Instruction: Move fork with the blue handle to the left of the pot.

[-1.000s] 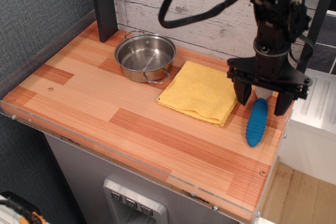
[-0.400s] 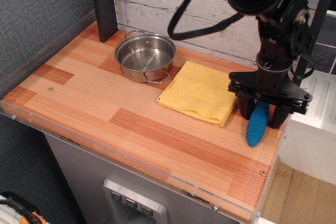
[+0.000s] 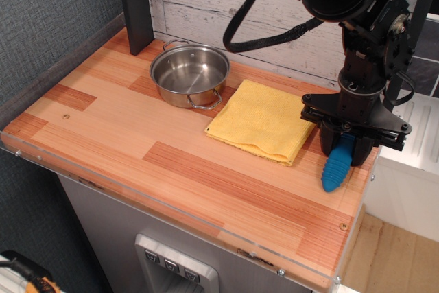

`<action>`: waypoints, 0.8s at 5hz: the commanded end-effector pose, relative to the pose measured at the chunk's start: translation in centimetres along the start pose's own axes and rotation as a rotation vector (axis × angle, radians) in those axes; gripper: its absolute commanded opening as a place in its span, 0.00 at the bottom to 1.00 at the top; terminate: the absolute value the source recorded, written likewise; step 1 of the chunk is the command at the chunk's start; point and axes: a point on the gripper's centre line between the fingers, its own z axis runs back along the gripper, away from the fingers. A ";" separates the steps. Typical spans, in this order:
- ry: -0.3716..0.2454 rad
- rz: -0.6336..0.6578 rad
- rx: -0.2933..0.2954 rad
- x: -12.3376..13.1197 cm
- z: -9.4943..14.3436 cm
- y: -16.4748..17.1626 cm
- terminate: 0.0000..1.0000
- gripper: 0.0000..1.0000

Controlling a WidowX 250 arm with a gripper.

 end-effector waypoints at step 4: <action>-0.084 0.106 0.075 -2.9 11.6 3.7 0.00 0.00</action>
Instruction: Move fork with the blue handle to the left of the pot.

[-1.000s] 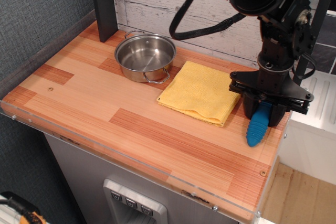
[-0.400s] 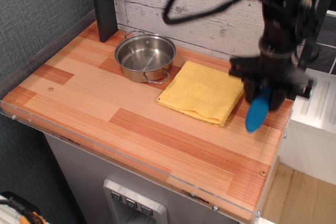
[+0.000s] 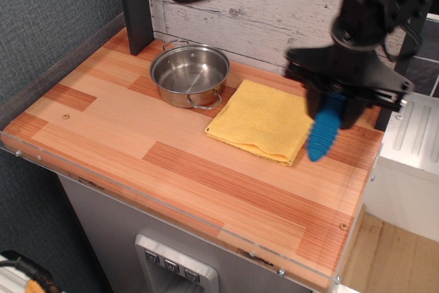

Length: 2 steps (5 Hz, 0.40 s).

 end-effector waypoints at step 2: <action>0.091 0.101 0.046 -4.2 5.0 8.5 0.00 0.00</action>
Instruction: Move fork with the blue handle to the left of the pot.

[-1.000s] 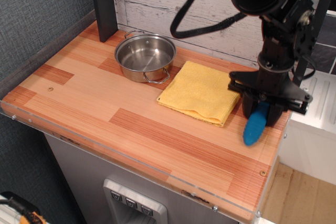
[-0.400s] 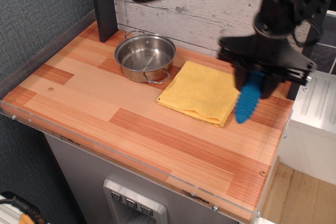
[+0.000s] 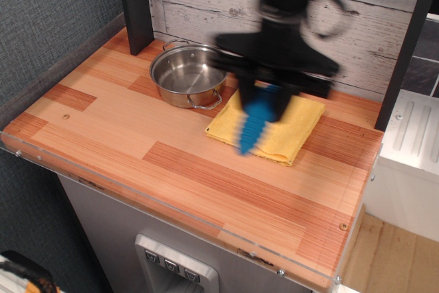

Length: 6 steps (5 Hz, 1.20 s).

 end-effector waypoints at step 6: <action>0.030 0.041 0.141 0.7 -3.8 16.8 0.00 0.00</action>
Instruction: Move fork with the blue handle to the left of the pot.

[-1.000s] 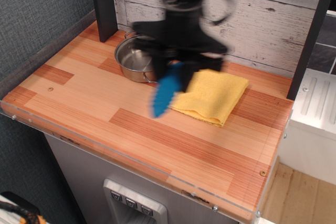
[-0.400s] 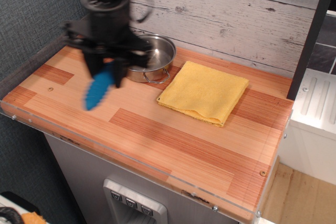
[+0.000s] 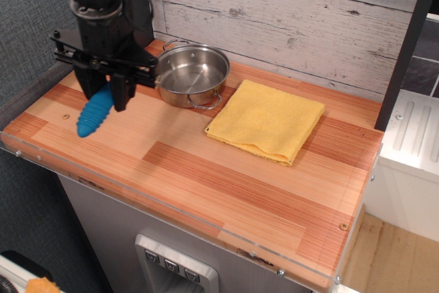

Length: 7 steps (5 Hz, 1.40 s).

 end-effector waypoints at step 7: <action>-0.113 -0.095 0.009 6.7 -6.2 3.3 0.00 0.00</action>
